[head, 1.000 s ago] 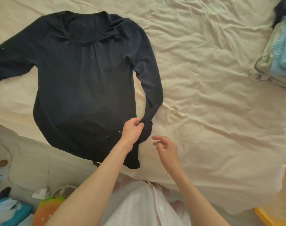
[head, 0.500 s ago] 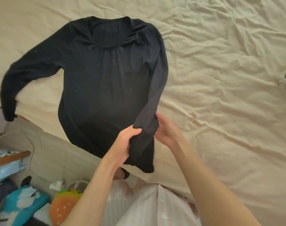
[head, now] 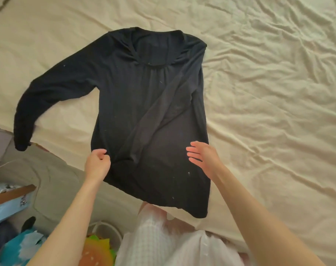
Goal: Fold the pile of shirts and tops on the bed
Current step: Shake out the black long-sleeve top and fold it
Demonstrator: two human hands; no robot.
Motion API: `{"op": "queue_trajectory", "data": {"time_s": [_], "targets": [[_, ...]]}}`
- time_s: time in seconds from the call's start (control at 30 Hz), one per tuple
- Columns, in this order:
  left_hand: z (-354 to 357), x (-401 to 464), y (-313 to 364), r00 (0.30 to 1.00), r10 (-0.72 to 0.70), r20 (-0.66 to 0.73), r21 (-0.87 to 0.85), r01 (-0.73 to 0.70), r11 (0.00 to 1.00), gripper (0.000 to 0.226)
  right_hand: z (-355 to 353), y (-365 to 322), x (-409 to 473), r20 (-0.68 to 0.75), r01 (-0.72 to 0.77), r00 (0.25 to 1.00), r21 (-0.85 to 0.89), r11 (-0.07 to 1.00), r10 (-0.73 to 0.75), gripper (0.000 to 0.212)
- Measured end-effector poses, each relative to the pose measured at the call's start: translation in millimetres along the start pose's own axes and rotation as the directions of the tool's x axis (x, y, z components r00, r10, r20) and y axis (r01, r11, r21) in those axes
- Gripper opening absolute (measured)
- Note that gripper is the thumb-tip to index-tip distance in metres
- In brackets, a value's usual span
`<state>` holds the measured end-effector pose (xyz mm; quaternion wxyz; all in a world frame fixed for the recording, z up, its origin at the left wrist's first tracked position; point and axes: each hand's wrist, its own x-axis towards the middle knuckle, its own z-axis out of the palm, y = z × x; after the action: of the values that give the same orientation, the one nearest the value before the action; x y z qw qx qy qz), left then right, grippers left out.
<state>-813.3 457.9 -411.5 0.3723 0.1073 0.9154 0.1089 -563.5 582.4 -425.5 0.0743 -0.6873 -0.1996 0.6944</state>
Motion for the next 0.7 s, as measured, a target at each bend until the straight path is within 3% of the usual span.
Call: {"op": "queue_trajectory", "data": {"time_s": [0.2,0.3,0.4,0.47,0.57,0.7], "targets": [[24.7,51.8,110.1,0.911,0.366,0.191,0.082,-0.387,0.919,0.035,39.7,-43.6,39.6,-0.114,0.085,0.991,0.138,0.987,-0.07,0.033],[40.6,73.2,161.1,0.829,0.477,0.292,0.045,-0.51,0.859,0.038,46.2,-63.4,56.1,-0.178,0.05,0.984,0.287,0.957,0.002,0.04],[60.2,87.3,193.9,0.78,0.496,0.382,0.007,-0.539,0.842,0.04,45.2,-74.0,65.3,-0.025,-0.12,0.984,0.634,0.764,0.175,0.052],[73.6,92.1,209.4,0.775,0.479,0.412,-0.022,-0.517,0.856,0.042,44.5,-78.8,72.8,0.05,-0.164,0.979,0.767,0.621,0.197,0.054],[91.0,95.4,230.2,0.758,0.52,0.394,-0.031,-0.554,0.832,0.047,44.8,-89.0,87.2,0.059,-0.136,0.986,0.821,0.554,0.155,0.046],[107.2,98.0,251.6,0.733,0.533,0.423,0.035,-0.601,0.799,0.048,39.7,-106.9,102.3,0.058,-0.15,0.983,0.805,0.573,0.176,0.026]]}}
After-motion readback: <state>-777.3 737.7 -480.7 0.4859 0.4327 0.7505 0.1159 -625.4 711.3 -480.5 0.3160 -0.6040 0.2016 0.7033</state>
